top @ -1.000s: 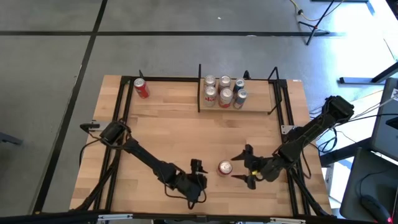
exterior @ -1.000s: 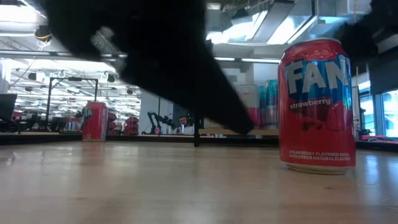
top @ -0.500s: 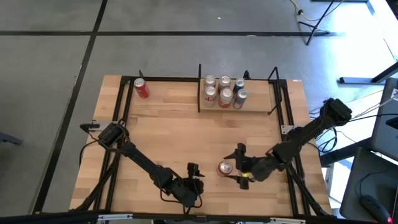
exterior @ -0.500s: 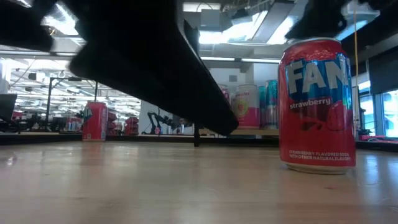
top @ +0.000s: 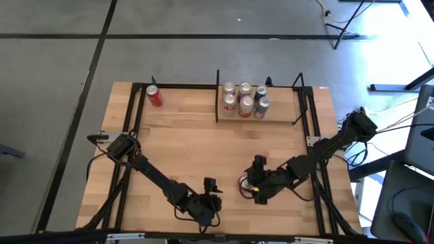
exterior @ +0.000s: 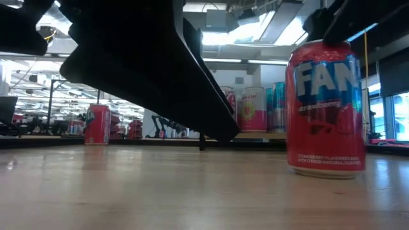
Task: Place canned beverage on shelf
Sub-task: Put the bottom red soda can on the shelf
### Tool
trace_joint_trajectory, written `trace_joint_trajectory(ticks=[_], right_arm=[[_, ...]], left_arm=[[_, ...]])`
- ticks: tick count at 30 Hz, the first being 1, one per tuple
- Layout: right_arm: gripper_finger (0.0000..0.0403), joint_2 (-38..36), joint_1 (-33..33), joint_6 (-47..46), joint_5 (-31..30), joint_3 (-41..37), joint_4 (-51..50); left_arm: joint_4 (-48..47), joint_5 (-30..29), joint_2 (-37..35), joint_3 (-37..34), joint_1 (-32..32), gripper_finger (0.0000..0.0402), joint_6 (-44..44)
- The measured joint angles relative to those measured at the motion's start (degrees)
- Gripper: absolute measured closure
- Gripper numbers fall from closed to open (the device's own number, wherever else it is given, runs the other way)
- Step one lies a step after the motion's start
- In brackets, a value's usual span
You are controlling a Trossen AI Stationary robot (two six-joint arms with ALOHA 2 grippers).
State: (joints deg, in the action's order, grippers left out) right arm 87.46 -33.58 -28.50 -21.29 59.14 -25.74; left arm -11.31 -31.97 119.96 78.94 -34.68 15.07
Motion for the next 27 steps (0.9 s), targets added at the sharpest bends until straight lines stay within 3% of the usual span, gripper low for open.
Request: trace_joint_trajectory(ticks=[15,18,21,27], right_arm=[[0.0065,5.92,0.23,0.24,-0.30,-0.07,-0.10],[0.0085,6.08,0.23,-0.02,-0.33,-0.05,0.00],[0.0133,5.38,0.23,0.20,-0.68,-0.07,-0.35],[0.0138,0.29,0.23,0.85,-0.34,-0.18,-3.12]], left_arm=[[0.19,-0.06,0.00,0.00,0.02,0.0113,0.02],[0.20,-0.06,0.00,0.00,0.02,0.0113,-0.03],[0.19,-0.06,0.00,0.00,0.00,0.0113,-0.14],[-2.30,-0.56,-0.83,-0.02,-0.87,0.0113,-0.63]])
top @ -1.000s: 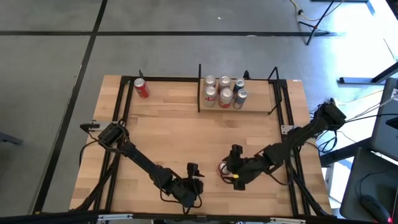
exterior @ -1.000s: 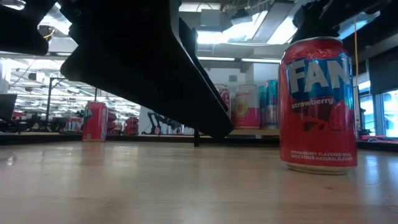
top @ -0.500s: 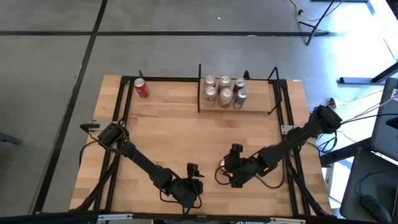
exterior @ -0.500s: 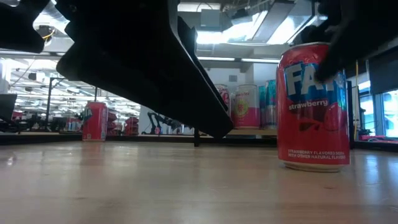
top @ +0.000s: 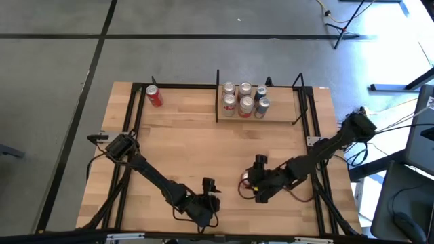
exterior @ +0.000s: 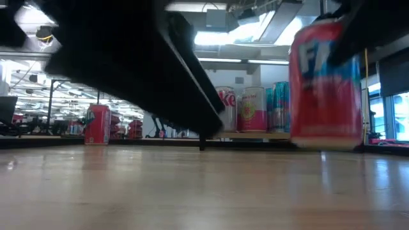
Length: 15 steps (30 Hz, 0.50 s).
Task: Place canned beverage on shelf
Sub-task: Put the bottom red soda can on the shelf
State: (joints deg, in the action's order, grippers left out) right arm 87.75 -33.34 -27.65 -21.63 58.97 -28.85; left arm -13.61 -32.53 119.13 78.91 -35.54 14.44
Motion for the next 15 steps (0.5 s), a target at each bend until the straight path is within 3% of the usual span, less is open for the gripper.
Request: trace_joint_trajectory(ticks=[9,15], right_arm=[[0.0138,-15.28,4.34,1.02,-6.32,0.10,-16.60],[0.0138,-25.96,13.60,2.68,-6.88,0.08,-27.98]], left_arm=[[-9.44,-1.64,-4.99,-0.38,-2.75,0.0113,1.51],[-9.49,-2.83,-11.66,-9.02,-2.43,0.0113,2.19]])
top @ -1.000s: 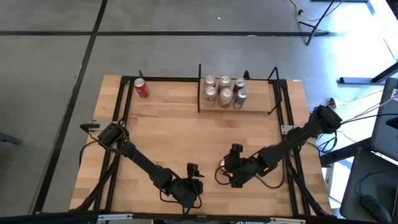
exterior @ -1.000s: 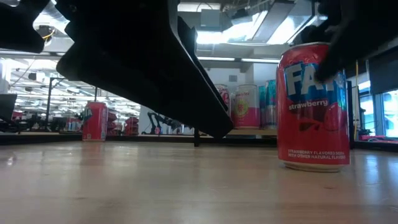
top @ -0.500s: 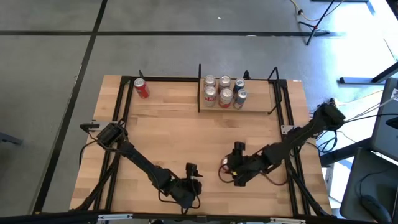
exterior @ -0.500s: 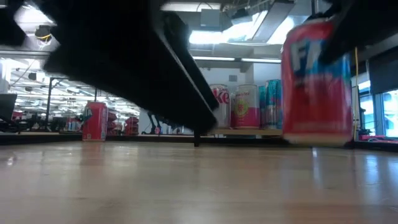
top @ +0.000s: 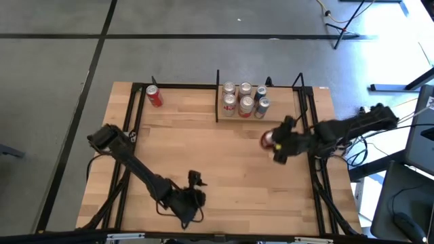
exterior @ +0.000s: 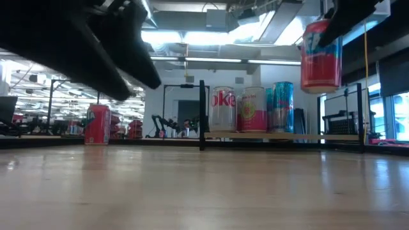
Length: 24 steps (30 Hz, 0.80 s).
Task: Place canned beverage on shelf
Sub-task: Put the bottom red soda can on the shelf
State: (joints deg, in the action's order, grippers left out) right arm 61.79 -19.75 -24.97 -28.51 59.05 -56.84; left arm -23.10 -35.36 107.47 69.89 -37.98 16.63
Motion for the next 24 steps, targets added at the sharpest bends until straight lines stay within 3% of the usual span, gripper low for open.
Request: trace_joint_trajectory(ticks=[6,11,17,24], right_arm=[[0.0138,-8.58,8.57,5.73,-1.03,0.00,-4.85],[0.0138,-11.71,20.12,13.30,0.60,0.00,-4.53],[0.0138,-10.87,36.71,23.22,11.21,-0.02,-1.80],[0.0138,-6.32,54.60,34.21,25.42,0.00,2.50]], left_arm=[[6.89,2.20,-10.58,-12.28,3.10,0.0113,-0.44],[15.01,6.79,-18.28,-20.76,7.43,0.0113,-5.49],[19.69,14.37,-23.63,-26.25,13.45,0.0113,-12.40],[19.73,19.67,-24.41,-26.93,18.76,0.0113,-19.83]])
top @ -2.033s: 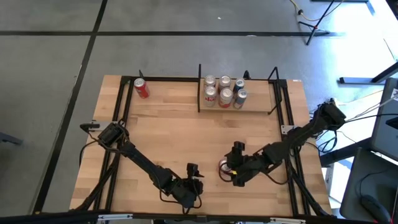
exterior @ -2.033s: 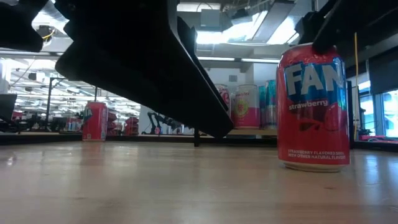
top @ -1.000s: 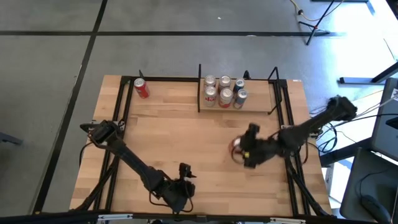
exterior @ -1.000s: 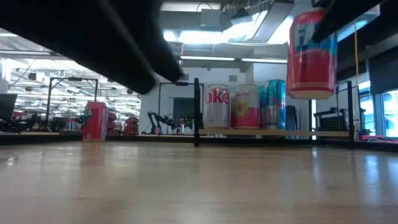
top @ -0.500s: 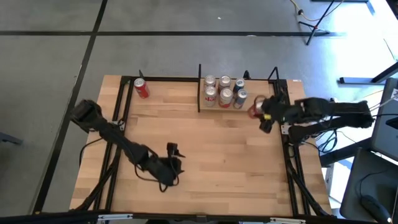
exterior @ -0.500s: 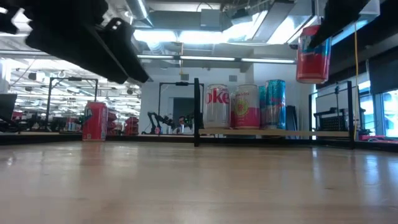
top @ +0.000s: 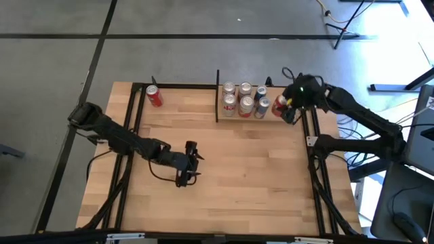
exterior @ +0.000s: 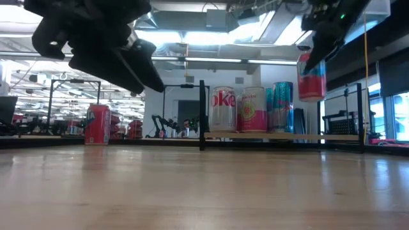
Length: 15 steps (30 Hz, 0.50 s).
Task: Place canned beverage on shelf
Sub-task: Put the bottom red soda can on the shelf
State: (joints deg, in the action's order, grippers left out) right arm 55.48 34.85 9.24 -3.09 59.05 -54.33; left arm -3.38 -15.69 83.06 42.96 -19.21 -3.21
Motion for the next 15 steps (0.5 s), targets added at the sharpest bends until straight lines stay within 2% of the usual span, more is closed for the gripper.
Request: trace_joint_trajectory(ticks=[7,15], right_arm=[[0.0138,4.23,13.04,7.14,10.10,0.00,4.46],[0.0138,9.32,19.31,10.22,14.16,-1.57,8.48]], left_arm=[[-0.03,5.66,0.00,0.00,4.62,0.0113,-5.41],[-0.28,10.04,0.00,0.00,8.86,0.0113,-7.94]])
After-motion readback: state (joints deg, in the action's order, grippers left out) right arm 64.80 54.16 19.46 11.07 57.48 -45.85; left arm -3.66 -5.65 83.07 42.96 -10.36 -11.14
